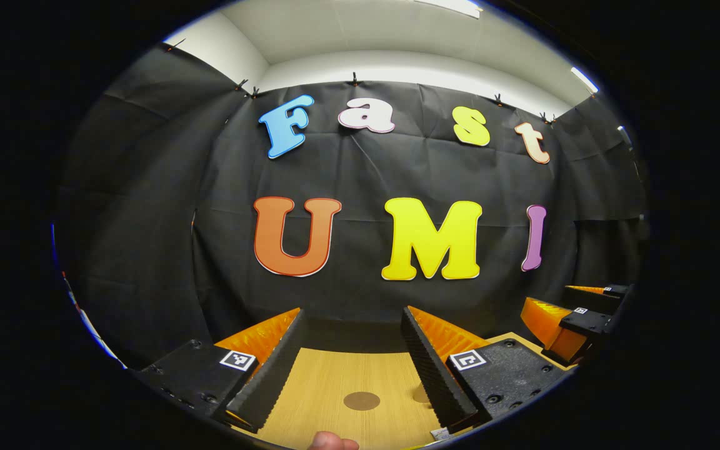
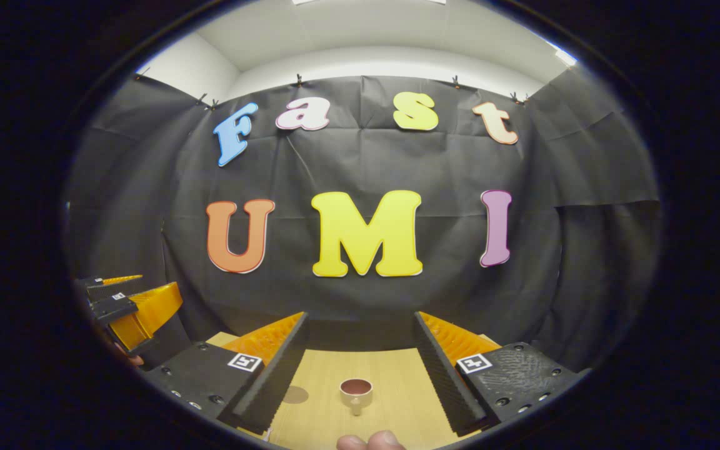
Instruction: Put the toothbrush and toothpaste on the desktop into the cup, then pick up the cup and place it on the coaster on the desktop.
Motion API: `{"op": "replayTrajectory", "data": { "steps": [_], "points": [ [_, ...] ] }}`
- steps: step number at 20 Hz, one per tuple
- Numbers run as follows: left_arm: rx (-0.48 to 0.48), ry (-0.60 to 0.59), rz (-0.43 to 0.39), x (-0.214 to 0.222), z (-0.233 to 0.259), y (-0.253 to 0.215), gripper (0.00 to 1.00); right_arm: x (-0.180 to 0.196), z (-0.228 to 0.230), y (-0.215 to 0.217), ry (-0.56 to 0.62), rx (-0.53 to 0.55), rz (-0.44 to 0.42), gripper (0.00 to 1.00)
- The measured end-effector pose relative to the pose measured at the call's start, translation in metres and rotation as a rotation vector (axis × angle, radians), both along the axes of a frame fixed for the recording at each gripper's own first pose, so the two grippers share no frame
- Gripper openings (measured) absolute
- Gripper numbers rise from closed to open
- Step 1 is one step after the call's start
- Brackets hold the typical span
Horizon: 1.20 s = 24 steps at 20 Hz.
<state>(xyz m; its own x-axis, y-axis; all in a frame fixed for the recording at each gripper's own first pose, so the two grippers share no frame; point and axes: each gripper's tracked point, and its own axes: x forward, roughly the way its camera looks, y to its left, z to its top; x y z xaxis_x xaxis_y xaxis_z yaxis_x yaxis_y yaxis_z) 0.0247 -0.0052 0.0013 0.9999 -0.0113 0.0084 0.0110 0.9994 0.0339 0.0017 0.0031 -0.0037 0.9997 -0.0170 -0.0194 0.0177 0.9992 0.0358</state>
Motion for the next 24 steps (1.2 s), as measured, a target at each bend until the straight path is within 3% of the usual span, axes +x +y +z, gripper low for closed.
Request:
{"op": "replayTrajectory", "data": {
  "steps": [3,15,18,24],
  "points": [
    [0.017,-0.003,-0.016,0.001,0.002,-0.006,0.96,0.002,0.002,-0.005,-0.014,-0.037,0.004,0.96],
    [0.035,0.002,0.003,-0.002,0.004,-0.002,0.96,0.000,-0.001,0.012,0.000,0.037,0.049,0.96],
    [0.033,0.020,0.000,-0.005,-0.005,-0.002,1.00,-0.007,-0.012,0.011,0.054,0.032,0.038,0.96],
    [0.072,0.112,-0.037,-0.022,-0.054,-0.003,0.96,-0.035,-0.036,-0.002,0.227,-0.034,0.031,0.96]
  ]
}}
